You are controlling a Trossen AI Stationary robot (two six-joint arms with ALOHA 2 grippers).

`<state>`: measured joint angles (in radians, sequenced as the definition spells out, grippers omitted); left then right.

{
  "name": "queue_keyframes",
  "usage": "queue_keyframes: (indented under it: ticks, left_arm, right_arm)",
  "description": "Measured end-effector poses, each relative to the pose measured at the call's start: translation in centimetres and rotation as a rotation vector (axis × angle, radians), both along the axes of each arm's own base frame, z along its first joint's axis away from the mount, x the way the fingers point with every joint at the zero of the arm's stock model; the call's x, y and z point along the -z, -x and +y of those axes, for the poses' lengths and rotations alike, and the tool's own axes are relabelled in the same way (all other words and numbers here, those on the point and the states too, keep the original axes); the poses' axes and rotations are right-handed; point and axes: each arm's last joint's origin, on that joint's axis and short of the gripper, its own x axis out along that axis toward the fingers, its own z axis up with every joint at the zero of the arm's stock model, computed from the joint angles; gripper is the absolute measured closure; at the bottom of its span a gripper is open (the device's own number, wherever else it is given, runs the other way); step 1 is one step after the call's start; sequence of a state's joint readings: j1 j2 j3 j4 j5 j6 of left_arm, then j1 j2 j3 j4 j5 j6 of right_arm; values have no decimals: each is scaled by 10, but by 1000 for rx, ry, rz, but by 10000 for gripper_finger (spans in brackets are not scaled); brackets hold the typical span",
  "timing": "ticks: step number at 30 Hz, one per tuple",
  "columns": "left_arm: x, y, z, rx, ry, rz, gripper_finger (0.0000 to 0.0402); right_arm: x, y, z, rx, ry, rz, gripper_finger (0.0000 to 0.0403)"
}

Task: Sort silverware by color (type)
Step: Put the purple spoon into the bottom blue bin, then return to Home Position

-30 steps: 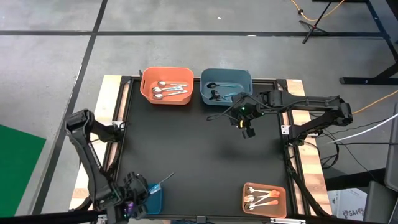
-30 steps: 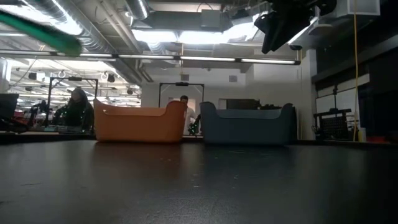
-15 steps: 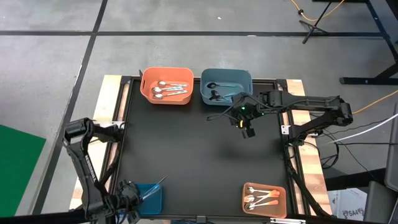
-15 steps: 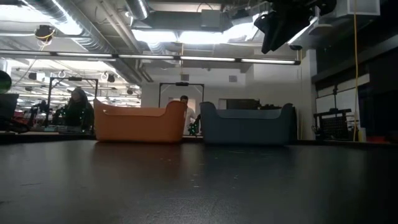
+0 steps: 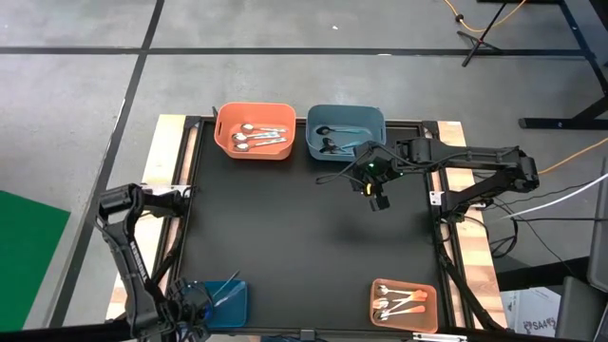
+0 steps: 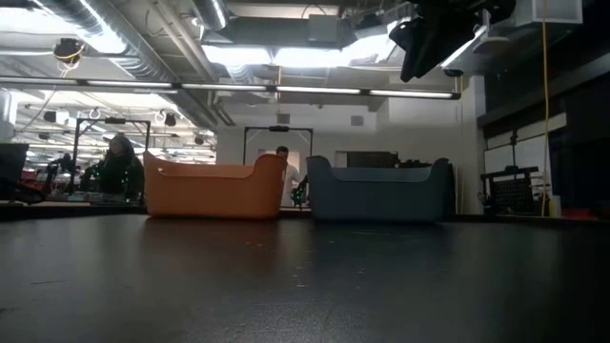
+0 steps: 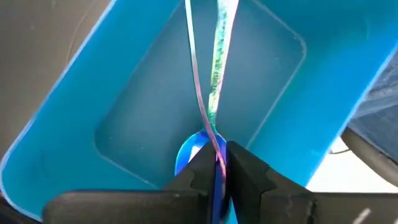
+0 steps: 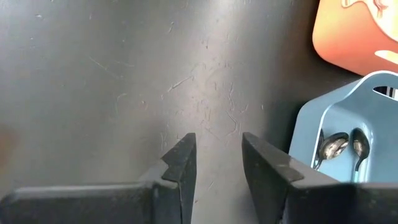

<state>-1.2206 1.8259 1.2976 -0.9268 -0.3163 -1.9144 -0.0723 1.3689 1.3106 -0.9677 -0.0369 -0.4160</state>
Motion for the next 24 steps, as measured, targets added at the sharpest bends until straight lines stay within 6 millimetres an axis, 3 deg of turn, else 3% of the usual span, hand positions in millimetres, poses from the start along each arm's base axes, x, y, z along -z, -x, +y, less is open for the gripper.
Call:
queue_keyframes:
  ticks: [10, 24]
  left_arm:
    - [0, -5, 1, -27, 23, 18, 371]
    - [0, -15, 5, -57, 27, 16, 324]
  right_arm:
    - [0, 0, 0, 0, 0, 0, 284]
    - [0, 0, 0, 0, 0, 0, 284]
